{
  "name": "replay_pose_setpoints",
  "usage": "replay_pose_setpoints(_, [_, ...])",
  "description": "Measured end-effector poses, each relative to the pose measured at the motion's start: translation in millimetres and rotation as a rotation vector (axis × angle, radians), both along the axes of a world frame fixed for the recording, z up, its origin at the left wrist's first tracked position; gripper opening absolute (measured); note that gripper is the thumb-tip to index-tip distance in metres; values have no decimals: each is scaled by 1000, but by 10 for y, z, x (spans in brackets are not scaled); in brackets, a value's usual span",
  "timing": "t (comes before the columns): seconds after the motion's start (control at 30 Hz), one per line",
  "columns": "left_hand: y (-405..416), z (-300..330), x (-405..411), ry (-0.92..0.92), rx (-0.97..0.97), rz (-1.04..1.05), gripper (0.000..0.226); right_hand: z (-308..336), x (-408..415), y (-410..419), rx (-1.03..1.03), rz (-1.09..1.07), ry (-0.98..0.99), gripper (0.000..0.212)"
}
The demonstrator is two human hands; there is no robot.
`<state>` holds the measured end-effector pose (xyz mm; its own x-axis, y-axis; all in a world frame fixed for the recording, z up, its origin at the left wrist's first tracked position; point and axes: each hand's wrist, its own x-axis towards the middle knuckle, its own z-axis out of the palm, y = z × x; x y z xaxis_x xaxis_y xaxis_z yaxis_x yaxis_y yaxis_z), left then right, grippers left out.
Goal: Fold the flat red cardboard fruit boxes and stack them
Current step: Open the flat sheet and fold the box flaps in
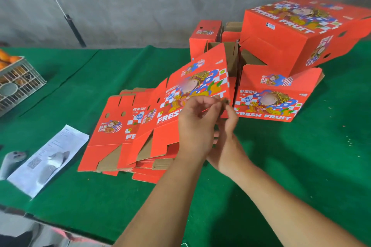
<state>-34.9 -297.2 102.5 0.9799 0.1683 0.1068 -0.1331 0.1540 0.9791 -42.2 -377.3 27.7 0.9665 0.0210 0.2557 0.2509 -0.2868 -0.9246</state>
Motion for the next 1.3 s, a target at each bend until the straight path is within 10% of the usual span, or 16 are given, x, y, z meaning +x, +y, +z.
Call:
replay_pose_setpoints(0.2, [100,16,96,-190,448,-321,27,288,153,-464,349,-310,-37,53])
replay_pose_setpoints(0.3, [557,-427,185,9,787,25,41,296,200,-874,386,-443,39,46])
replay_pose_setpoints(0.47, [797,-1240,-11,754,240,151,59,197,92,-1118,234,-409,-8,39])
replay_pose_setpoints(0.73, [308,-1031,-90,765,45,-93,72,313,111,-1161,211,-408,1,47])
replay_pose_setpoints(0.97, [-117,-968,-314,795,-266,-301,97,488,63,-1255,-360,-513,-74,61])
replay_pose_setpoints(1.13, [-386,-882,-318,750,38,-692,88,547,146,-1368,-478,-580,-106,59])
replay_pose_setpoints(1.3, [-589,-619,-174,255,632,-687,41,670,242,-1497,-441,-474,-206,39])
